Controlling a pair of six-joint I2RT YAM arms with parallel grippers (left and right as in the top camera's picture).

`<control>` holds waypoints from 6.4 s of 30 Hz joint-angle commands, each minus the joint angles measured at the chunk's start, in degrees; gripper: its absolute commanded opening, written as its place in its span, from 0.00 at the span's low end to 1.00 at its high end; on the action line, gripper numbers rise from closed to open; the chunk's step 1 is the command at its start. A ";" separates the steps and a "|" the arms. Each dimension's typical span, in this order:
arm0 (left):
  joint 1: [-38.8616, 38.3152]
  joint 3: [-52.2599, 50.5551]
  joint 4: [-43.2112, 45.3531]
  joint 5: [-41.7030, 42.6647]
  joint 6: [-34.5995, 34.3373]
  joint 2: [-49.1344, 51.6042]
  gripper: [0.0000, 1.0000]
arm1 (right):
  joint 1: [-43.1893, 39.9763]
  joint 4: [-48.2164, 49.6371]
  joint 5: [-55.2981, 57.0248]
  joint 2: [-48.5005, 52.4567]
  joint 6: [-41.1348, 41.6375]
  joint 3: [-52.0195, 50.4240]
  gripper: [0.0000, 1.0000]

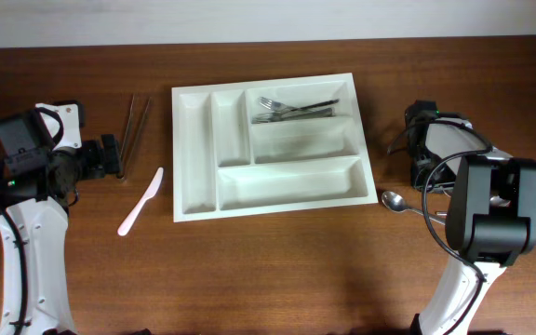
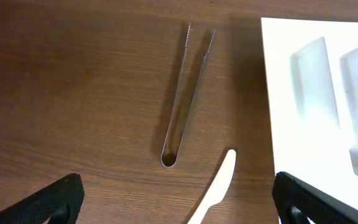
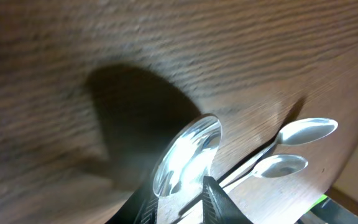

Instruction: Pack container

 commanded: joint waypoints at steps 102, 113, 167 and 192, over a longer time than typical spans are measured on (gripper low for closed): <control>0.17 1.16 0.15 0.83 0.72 0.20 0.99 | 42.97 -9.77 -8.35 4.81 -32.44 34.99 0.23; 0.17 1.16 0.15 0.83 0.72 0.20 0.99 | 36.54 -9.64 2.43 -6.99 -8.66 35.23 0.42; 0.17 1.16 0.15 0.83 0.72 0.20 0.99 | -8.85 -11.15 -50.99 -2.60 -24.48 0.13 0.49; 0.17 1.16 0.15 0.83 0.72 0.20 0.99 | -8.85 -5.42 -46.73 -2.58 -19.74 0.15 0.39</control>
